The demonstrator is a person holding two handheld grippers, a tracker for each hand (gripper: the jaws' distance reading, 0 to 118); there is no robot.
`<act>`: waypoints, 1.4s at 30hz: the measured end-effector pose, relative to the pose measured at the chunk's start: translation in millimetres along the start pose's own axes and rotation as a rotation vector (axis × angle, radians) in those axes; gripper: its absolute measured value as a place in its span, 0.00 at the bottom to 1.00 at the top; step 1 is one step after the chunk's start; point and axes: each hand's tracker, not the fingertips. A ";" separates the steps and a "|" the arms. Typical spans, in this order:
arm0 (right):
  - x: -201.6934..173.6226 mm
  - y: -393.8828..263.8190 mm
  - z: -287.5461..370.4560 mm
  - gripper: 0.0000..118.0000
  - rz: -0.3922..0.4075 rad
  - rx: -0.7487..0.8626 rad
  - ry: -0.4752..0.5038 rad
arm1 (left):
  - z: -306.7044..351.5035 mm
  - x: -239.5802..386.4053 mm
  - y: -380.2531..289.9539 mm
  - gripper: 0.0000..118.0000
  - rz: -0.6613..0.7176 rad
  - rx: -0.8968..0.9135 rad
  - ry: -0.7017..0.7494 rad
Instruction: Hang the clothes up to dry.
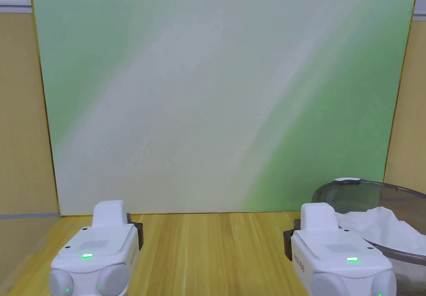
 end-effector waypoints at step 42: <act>249.2 110.7 -285.5 0.99 -0.031 -0.695 -0.127 | -48.8 227.6 3.7 0.00 -0.129 -0.117 -1.078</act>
